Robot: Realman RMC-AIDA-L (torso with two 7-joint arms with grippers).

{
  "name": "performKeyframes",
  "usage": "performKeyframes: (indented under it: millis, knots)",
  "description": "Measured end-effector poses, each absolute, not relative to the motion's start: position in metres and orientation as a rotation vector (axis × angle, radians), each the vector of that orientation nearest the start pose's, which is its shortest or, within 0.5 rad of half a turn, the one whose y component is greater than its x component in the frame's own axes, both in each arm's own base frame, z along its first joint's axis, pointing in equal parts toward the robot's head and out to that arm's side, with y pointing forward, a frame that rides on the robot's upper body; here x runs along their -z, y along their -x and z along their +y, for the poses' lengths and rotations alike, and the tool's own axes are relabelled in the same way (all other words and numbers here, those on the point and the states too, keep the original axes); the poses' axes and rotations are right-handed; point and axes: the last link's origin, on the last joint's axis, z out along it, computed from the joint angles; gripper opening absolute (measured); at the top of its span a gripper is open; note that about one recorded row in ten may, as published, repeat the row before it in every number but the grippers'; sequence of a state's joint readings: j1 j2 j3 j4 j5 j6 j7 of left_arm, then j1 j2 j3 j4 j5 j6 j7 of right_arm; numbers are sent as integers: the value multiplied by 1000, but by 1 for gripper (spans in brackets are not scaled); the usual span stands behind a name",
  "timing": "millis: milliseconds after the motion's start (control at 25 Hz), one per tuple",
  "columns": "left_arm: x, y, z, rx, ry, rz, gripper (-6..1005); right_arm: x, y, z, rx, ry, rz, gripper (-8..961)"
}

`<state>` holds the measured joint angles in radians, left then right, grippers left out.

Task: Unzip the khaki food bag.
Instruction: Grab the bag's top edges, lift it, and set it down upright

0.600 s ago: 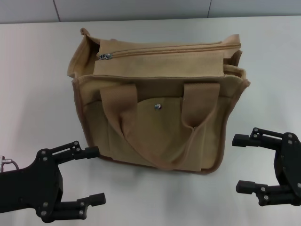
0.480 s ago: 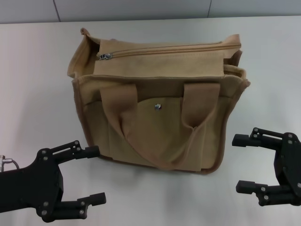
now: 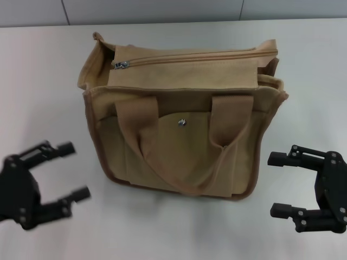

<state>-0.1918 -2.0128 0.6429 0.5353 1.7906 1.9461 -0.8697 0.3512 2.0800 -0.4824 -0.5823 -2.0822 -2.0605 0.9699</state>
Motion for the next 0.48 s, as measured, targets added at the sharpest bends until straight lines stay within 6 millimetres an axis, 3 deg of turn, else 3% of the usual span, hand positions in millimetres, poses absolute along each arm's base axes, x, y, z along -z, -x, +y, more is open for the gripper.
performKeyframes:
  millis: [120, 480]
  knots:
    - [-34, 323, 209, 1015, 2500, -306, 827, -16, -285, 223, -1125, 2791, 267, 822]
    - [-4, 307, 247, 1000, 2480, -346, 824, -16, -284, 224, -1122, 2791, 264, 822]
